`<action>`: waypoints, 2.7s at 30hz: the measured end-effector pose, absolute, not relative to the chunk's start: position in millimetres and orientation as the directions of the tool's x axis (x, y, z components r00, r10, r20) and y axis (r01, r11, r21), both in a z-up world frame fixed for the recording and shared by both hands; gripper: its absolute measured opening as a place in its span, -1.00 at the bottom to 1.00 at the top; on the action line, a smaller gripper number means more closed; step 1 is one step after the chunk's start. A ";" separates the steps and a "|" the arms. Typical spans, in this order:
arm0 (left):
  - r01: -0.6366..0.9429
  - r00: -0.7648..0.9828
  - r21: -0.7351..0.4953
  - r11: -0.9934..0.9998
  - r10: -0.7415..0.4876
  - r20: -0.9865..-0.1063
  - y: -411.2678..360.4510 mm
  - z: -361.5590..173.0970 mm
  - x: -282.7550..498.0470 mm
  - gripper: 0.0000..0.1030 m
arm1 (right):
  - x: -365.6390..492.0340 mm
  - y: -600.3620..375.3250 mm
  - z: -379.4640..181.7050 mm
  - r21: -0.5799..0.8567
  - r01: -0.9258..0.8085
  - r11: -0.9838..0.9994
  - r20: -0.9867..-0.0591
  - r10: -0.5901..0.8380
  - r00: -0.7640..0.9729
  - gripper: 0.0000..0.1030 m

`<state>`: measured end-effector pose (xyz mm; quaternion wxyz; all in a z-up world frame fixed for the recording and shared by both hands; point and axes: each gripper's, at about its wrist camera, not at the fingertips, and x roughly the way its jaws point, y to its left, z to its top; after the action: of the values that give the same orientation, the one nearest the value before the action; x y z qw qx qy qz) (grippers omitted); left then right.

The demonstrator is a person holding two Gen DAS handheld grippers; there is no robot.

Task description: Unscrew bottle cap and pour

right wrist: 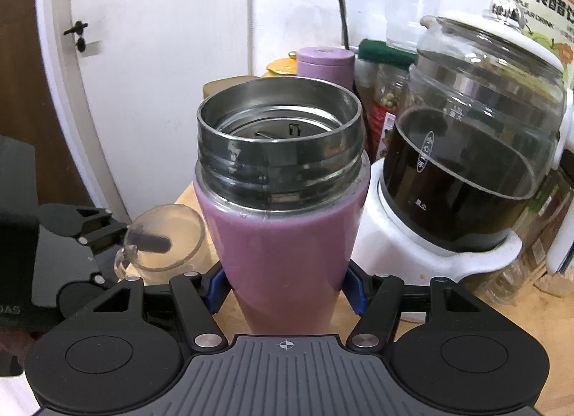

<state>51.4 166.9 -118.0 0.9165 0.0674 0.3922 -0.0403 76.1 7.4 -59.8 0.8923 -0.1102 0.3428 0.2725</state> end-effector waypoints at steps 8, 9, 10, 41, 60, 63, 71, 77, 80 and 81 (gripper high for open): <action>0.116 0.684 0.092 0.989 -0.012 -0.729 167.4 -118.4 53.6 0.34 | 79.7 10.6 -57.9 -0.024 -0.549 0.835 -0.686 0.386 0.617 0.26; 0.114 0.683 0.092 0.989 -0.011 -0.730 167.3 -118.1 53.5 0.34 | 80.5 10.5 -57.8 -0.025 -0.546 0.838 -0.687 0.382 0.618 0.26; 0.113 0.682 0.094 0.989 -0.009 -0.731 167.2 -117.8 53.6 0.34 | 81.2 10.0 -57.8 -0.025 -0.544 0.839 -0.688 0.380 0.618 0.27; 0.079 0.691 0.115 0.990 0.029 -0.722 161.1 -98.7 32.5 0.48 | 58.1 0.6 -52.3 -0.034 -0.536 0.843 -0.707 0.359 0.609 0.49; 0.020 0.665 0.095 0.995 0.058 -0.744 149.4 -70.5 0.2 0.50 | 34.1 -19.2 -37.5 -0.014 -0.551 0.835 -0.719 0.374 0.585 0.49; 0.007 0.663 0.091 0.996 0.063 -0.746 143.0 -61.1 -5.2 0.51 | 29.4 -25.2 -33.2 -0.006 -0.553 0.833 -0.718 0.381 0.582 0.49; -0.017 0.658 0.100 0.995 0.087 -0.748 131.0 -35.2 -18.8 0.54 | 16.7 -46.6 -13.0 0.070 -0.546 0.835 -0.707 0.428 0.564 0.49; -0.052 0.649 0.092 0.994 0.103 -0.754 126.8 -10.2 -37.3 0.55 | 9.0 -60.0 -1.9 0.113 -0.545 0.831 -0.700 0.456 0.549 0.49; -0.061 0.644 0.092 0.994 0.110 -0.757 124.3 1.2 -48.0 0.55 | 2.1 -66.4 4.3 0.125 -0.544 0.830 -0.692 0.465 0.551 0.49; -0.064 0.644 0.091 0.994 0.110 -0.757 124.3 3.2 -50.1 0.55 | -1.0 -68.2 6.5 0.127 -0.546 0.828 -0.689 0.469 0.552 0.49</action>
<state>-50.1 124.3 3.2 0.9063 0.0279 0.4189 0.0480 -1.0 -68.2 6.5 0.8796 -0.0510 0.3750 0.2884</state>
